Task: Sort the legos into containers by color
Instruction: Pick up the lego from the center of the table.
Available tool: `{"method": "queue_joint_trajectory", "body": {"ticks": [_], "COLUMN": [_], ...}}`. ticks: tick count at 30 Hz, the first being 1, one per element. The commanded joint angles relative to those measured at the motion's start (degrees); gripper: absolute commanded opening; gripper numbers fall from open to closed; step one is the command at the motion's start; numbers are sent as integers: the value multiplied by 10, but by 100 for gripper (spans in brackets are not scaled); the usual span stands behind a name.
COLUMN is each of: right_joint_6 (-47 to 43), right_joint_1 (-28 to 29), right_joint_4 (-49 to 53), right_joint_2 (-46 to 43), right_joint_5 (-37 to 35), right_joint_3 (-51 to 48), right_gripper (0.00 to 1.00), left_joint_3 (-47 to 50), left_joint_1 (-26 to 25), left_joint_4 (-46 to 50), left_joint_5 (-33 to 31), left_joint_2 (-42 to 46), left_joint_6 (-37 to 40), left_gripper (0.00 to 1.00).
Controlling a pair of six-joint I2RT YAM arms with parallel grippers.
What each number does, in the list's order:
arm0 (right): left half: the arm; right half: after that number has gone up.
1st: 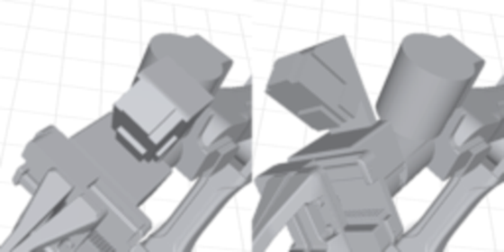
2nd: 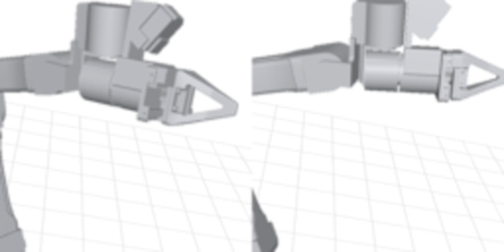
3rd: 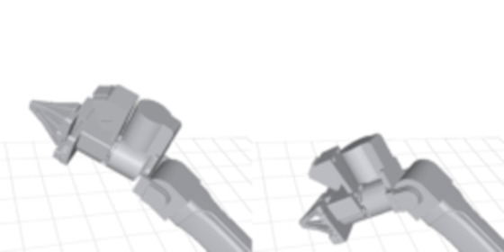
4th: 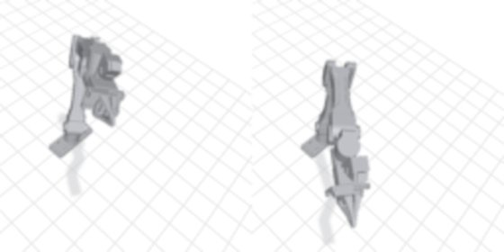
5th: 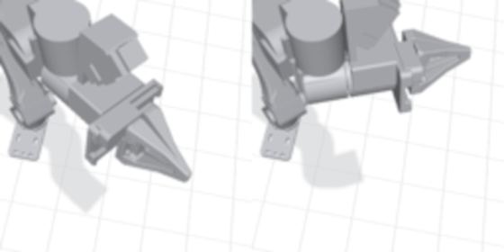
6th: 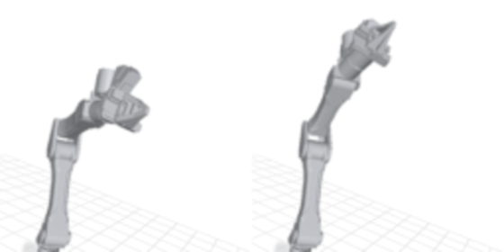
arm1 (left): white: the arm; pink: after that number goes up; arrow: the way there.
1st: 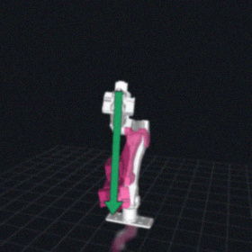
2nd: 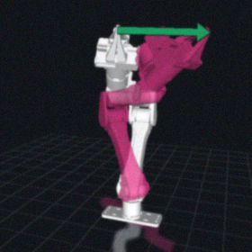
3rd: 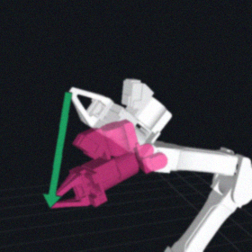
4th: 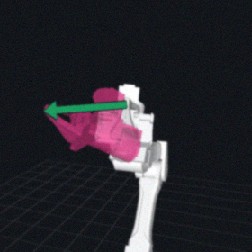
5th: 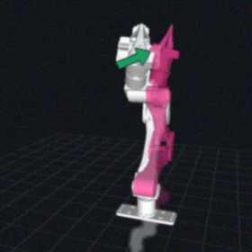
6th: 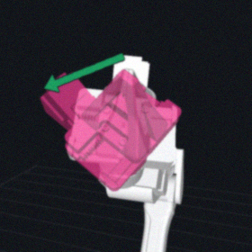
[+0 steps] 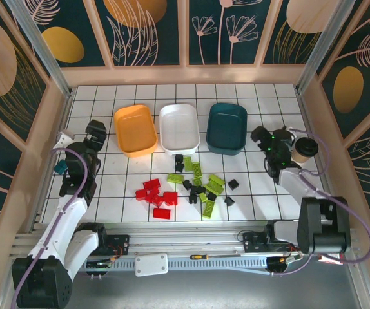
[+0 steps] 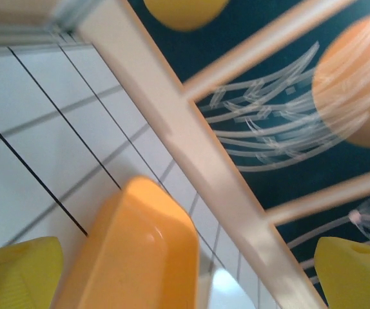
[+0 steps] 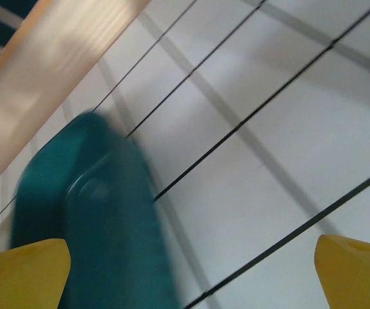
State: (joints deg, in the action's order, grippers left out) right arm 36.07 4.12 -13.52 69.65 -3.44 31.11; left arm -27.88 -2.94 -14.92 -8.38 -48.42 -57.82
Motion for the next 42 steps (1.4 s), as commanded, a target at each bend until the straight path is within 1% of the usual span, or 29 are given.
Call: {"method": "queue_joint_trajectory", "body": {"ticks": [1, 4, 5, 7, 9, 13, 14, 15, 17, 19, 21, 22, 24, 27, 30, 38, 42], "right_joint_6": [-39, -62, -72, -86, -94, -101, -100, -95, -83, -72, -67, -66, -68, -70, -73, -79, -79], "right_joint_1": [79, 140, 161, 206, 255, 336, 354, 369, 389, 402, 412, 415, 420, 421, 421, 424, 427], "right_joint_4": [64, 89, 96, 115, 135, 152, 151, 148, 134, 120, 119, 124, 137, 157, 161, 136, 133], "right_joint_2": [-68, -105, -114, -125, -118, -70, -51, -29, 9, 47, 94, 114, 160, 207, 231, 255, 269], "right_joint_5": [-12, 21, 36, 56, 62, 36, 28, 6, -17, -33, -50, -57, -75, -90, -91, -47, -42], "right_joint_3": [4, -19, -25, -31, -29, -2, 9, 20, 37, 56, 82, 94, 121, 152, 164, 161, 161], "right_gripper": [97, 96, 94, 92, 89, 81, 80, 78, 75, 72, 69, 67, 66, 63, 63, 59, 57], "left_joint_3": [-30, -5, 10, 34, 54, 81, 94, 109, 129, 118, 81, 73, 67, 72, 73, 76, 75], "left_joint_1": [-5, -14, -16, -16, -16, -16, -16, -16, -16, -16, -17, -16, -16, -16, -16, -16, -16], "left_joint_4": [75, 117, 128, 152, 169, 158, 147, 130, 115, 148, 213, 225, 228, 216, 215, 207, 204], "left_joint_5": [139, 179, 187, 194, 200, 216, 213, 208, 202, 202, 184, 181, 183, 189, 185, 185, 191], "left_joint_2": [14, 35, 47, 65, 77, 84, 89, 99, 116, 117, 93, 82, 67, 69, 71, 68, 63], "left_joint_6": [22, 32, 32, 31, 34, 34, 22, 4, -13, 3, 32, 41, 46, 44, 39, 41, 47], "left_gripper": [99, 99, 99, 99, 99, 99, 99, 99, 99, 99, 99, 99, 99, 99, 99, 99, 99]}}
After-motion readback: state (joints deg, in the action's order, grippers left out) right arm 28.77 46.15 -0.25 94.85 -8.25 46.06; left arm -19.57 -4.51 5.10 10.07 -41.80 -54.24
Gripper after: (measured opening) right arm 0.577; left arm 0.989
